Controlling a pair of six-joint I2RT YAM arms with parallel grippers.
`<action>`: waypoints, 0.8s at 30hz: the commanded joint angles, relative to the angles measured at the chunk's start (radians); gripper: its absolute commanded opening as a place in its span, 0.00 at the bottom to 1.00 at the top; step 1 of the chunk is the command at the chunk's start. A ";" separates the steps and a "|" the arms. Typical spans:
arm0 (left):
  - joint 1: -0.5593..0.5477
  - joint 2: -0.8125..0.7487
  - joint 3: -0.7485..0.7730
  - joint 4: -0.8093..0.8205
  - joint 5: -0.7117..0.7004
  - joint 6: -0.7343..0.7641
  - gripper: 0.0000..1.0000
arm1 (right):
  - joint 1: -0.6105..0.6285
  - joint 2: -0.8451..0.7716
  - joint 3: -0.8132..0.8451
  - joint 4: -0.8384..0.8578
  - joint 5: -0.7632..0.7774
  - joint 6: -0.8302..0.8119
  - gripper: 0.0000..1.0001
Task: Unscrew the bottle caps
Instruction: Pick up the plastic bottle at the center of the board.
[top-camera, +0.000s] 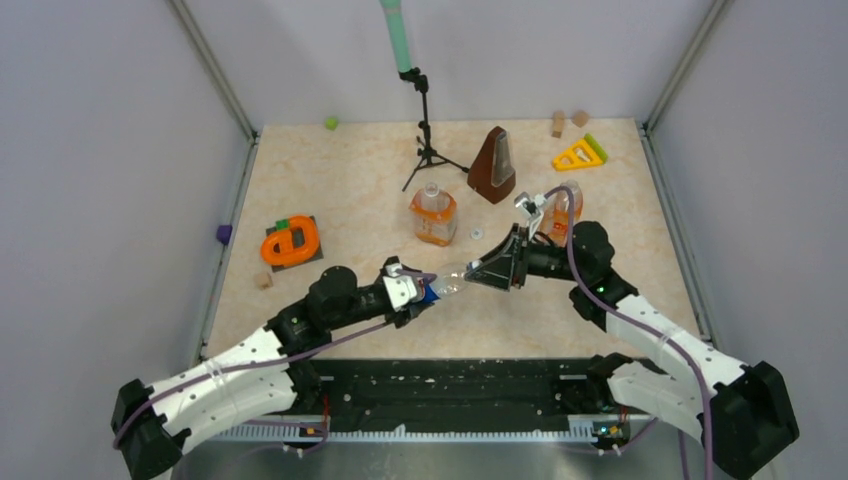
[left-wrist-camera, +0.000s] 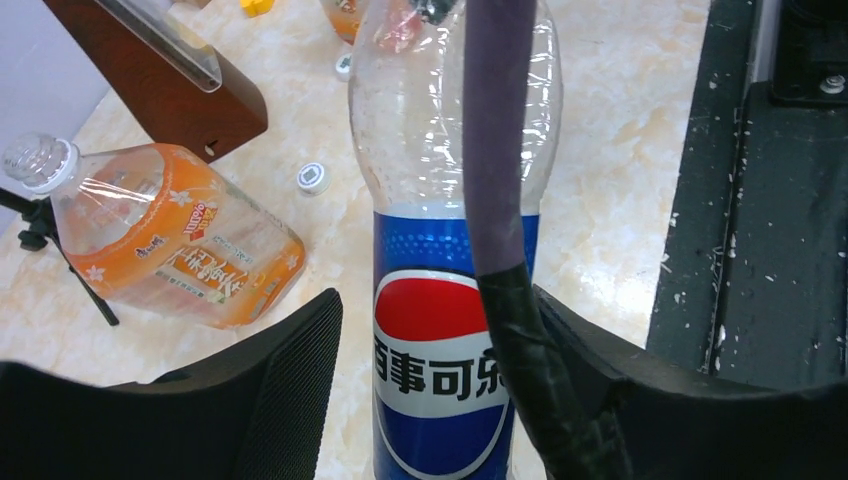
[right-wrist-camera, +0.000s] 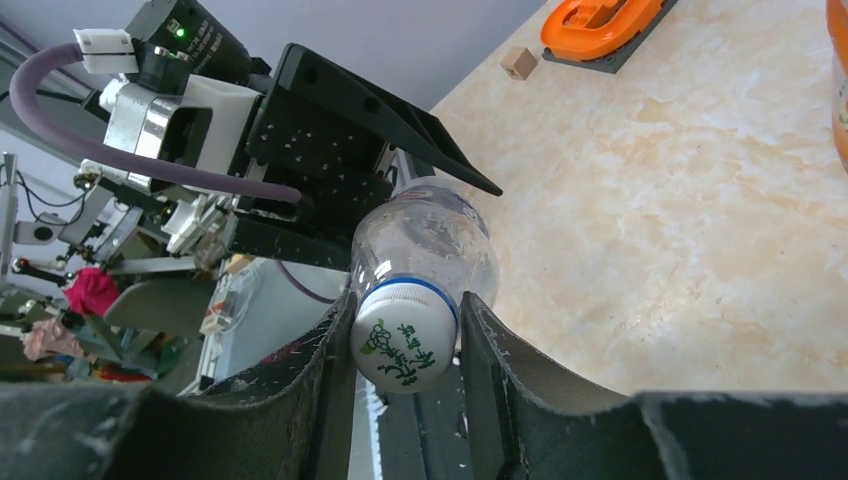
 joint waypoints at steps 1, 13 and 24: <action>-0.001 0.030 -0.005 0.088 -0.237 -0.008 0.68 | 0.011 0.008 -0.005 0.108 -0.023 0.033 0.00; -0.001 0.113 0.041 0.087 -0.227 -0.027 0.37 | 0.023 0.040 0.005 0.066 -0.019 -0.009 0.00; -0.001 0.039 0.095 -0.173 -0.349 0.090 0.00 | 0.022 0.067 0.049 -0.093 0.084 -0.085 0.43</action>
